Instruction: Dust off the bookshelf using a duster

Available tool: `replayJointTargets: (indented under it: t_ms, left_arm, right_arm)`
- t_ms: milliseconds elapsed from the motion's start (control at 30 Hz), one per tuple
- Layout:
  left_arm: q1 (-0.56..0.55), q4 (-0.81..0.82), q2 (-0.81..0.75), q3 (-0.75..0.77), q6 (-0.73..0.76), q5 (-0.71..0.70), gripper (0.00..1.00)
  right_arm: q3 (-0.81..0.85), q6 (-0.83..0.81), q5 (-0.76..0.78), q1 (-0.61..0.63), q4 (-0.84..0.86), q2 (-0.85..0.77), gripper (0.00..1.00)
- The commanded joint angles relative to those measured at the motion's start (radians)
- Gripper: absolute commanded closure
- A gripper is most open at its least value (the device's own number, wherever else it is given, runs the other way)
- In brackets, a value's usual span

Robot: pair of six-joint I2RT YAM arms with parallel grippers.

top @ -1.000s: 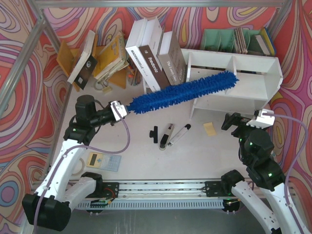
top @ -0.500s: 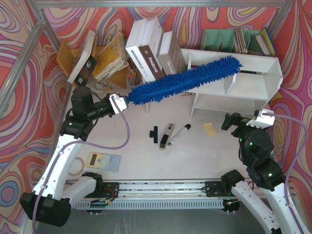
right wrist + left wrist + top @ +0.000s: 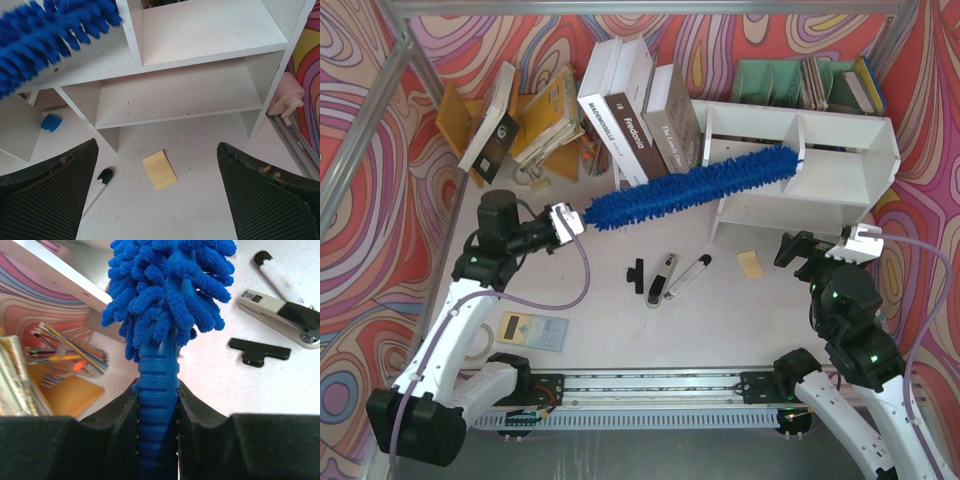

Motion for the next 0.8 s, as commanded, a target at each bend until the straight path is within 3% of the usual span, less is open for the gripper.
replayJointTargets:
  t_ms: [0, 467, 767]
  left_arm:
    - [0.005, 0.064, -0.031, -0.076, -0.011, 0.029, 1.00]
    - [0.019, -0.030, 0.010, 0.158, 0.018, 0.041, 1.00]
    - [0.042, 0.008, 0.023, 0.131, -0.010, 0.035, 1.00]
  right_arm:
    - [-0.011, -0.014, 0.018, -0.003, 0.031, -0.007, 0.10]
    - [-0.012, -0.014, 0.017, -0.003, 0.029, -0.018, 0.10]
    - [-0.012, -0.015, 0.018, -0.003, 0.029, -0.023, 0.10]
